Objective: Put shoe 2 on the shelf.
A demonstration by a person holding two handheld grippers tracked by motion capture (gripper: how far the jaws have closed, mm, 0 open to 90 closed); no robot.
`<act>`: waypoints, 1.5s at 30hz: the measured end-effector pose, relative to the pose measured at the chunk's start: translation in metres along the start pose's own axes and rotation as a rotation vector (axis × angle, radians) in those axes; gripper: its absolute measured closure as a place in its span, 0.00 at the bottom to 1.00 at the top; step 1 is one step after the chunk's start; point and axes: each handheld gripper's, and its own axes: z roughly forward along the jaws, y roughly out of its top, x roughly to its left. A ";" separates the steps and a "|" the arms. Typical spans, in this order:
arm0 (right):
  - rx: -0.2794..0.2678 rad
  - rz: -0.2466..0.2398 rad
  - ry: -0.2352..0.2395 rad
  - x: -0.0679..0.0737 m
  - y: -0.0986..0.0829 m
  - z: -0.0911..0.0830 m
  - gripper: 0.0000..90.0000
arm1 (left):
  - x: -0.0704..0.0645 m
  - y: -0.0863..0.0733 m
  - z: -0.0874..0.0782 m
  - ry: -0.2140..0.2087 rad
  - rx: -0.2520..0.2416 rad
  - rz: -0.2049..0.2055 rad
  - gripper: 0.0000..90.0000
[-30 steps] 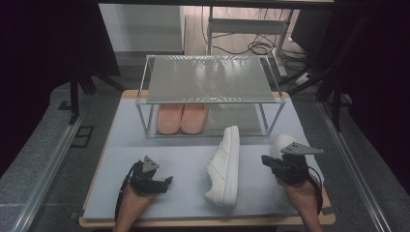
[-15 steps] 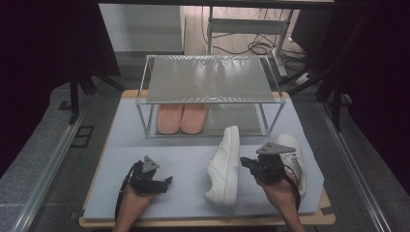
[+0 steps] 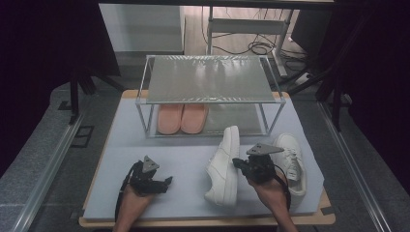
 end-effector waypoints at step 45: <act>0.120 0.088 -0.319 -0.015 -0.039 -0.032 1.00 | 0.001 0.000 0.000 -0.002 0.004 0.002 0.15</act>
